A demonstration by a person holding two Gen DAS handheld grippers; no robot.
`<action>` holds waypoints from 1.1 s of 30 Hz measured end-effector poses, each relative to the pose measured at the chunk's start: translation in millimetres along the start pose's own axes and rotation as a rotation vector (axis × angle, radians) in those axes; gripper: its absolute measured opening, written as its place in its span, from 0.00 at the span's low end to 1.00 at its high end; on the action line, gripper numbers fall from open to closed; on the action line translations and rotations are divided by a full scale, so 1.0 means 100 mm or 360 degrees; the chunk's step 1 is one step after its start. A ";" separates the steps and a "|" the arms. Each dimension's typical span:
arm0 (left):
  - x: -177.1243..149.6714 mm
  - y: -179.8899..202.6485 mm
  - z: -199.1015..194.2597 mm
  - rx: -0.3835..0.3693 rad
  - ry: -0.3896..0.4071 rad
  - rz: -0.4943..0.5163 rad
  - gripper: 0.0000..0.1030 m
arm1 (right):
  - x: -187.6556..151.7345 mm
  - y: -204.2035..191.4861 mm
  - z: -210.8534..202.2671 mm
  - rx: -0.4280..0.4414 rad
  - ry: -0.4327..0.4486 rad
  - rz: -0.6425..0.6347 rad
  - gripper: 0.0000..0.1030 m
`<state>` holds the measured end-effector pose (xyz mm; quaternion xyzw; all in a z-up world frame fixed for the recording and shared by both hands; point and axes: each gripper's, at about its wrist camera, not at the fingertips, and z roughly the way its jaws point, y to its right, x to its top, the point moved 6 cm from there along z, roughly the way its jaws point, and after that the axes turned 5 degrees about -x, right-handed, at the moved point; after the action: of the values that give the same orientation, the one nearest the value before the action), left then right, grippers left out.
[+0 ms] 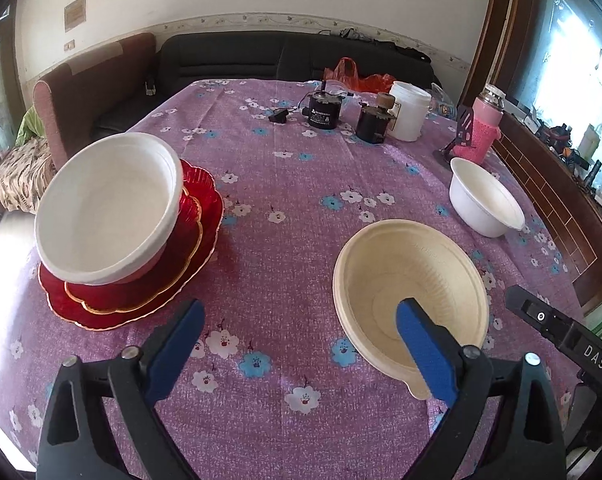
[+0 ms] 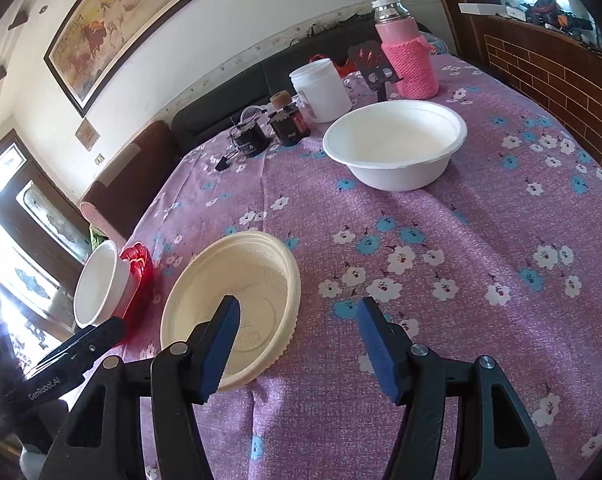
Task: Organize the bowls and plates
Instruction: 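Move the right tool to the beige plastic bowl and grasp its rim, then lift the beige bowl with the right tool and carry it over the stack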
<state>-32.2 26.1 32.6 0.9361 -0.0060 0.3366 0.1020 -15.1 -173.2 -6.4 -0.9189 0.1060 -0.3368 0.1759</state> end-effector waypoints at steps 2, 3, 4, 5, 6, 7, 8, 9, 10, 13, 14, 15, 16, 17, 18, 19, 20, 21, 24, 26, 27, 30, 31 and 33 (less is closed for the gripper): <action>0.01 0.02 0.13 -0.0026 -0.0064 -0.0001 0.76 | 0.01 -0.04 0.07 -0.0014 -0.0015 -0.0013 0.63; 0.02 0.03 0.20 -0.0052 -0.0094 -0.0017 0.76 | 0.01 -0.06 0.10 -0.0021 -0.0023 -0.0020 0.63; 0.02 0.02 0.27 -0.0059 -0.0123 -0.0035 0.76 | 0.01 -0.07 0.14 -0.0027 -0.0031 -0.0026 0.63; 0.03 0.03 0.34 -0.0066 -0.0148 -0.0048 0.75 | 0.02 -0.08 0.17 -0.0032 -0.0041 -0.0030 0.62; 0.04 0.04 0.41 -0.0083 -0.0168 -0.0056 0.73 | 0.01 -0.09 0.21 -0.0037 -0.0055 -0.0029 0.58; 0.05 0.05 0.47 -0.0094 -0.0185 -0.0061 0.71 | 0.01 -0.09 0.23 -0.0039 -0.0068 -0.0023 0.56; 0.06 0.06 0.53 -0.0092 -0.0201 -0.0063 0.69 | 0.00 -0.09 0.26 -0.0040 -0.0082 -0.0021 0.55; 0.07 0.05 0.58 -0.0087 -0.0214 -0.0065 0.67 | 0.00 -0.10 0.29 -0.0042 -0.0097 -0.0025 0.54; 0.07 0.05 0.62 -0.0086 -0.0225 -0.0073 0.67 | -0.01 -0.10 0.32 -0.0048 -0.0110 -0.0023 0.51; 0.06 0.04 0.69 -0.0102 -0.0240 -0.0096 0.66 | -0.03 -0.12 0.40 -0.0043 -0.0150 -0.0020 0.50; 0.06 0.04 0.72 -0.0109 -0.0245 -0.0103 0.65 | -0.04 -0.12 0.42 -0.0046 -0.0156 -0.0023 0.49; 0.06 0.05 0.74 -0.0118 -0.0253 -0.0107 0.62 | -0.04 -0.13 0.44 -0.0044 -0.0163 -0.0026 0.45; 0.06 0.05 0.76 -0.0130 -0.0264 -0.0109 0.59 | -0.04 -0.14 0.46 -0.0042 -0.0170 -0.0029 0.42; 0.06 0.06 0.79 -0.0137 -0.0277 -0.0109 0.53 | -0.05 -0.15 0.48 -0.0043 -0.0179 -0.0032 0.41; 0.05 0.07 0.81 -0.0147 -0.0290 -0.0108 0.47 | -0.06 -0.16 0.50 -0.0046 -0.0186 -0.0033 0.38; 0.04 0.08 0.84 -0.0156 -0.0303 -0.0106 0.44 | -0.07 -0.18 0.53 -0.0047 -0.0195 -0.0037 0.32; 0.03 0.09 0.86 -0.0159 -0.0313 -0.0104 0.38 | -0.07 -0.19 0.55 -0.0046 -0.0206 -0.0042 0.30; 0.03 0.10 0.87 -0.0166 -0.0323 -0.0101 0.33 | -0.08 -0.21 0.58 -0.0046 -0.0218 -0.0043 0.28; 0.00 0.14 0.89 -0.0197 -0.0342 -0.0093 0.20 | -0.11 -0.22 0.61 -0.0058 -0.0225 -0.0045 0.18; -0.01 0.16 0.86 -0.0201 -0.0331 -0.0089 0.20 | -0.12 -0.24 0.61 -0.0047 -0.0223 -0.0045 0.18; -0.01 0.16 0.85 -0.0194 -0.0320 -0.0082 0.20 | -0.12 -0.25 0.61 -0.0055 -0.0217 -0.0054 0.18; 0.00 0.16 0.80 -0.0189 -0.0295 -0.0081 0.20 | -0.12 -0.27 0.59 -0.0054 -0.0211 -0.0069 0.18; 0.00 0.16 0.78 -0.0190 -0.0288 -0.0079 0.20 | -0.12 -0.28 0.58 -0.0053 -0.0208 -0.0072 0.18; 0.01 0.16 0.74 -0.0178 -0.0268 -0.0072 0.20 | -0.11 -0.29 0.56 -0.0044 -0.0200 -0.0069 0.18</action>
<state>13.6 -3.9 -19.1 0.9538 -0.0121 0.2536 0.1609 15.2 -128.9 -41.4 -0.9427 0.0794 -0.2806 0.1621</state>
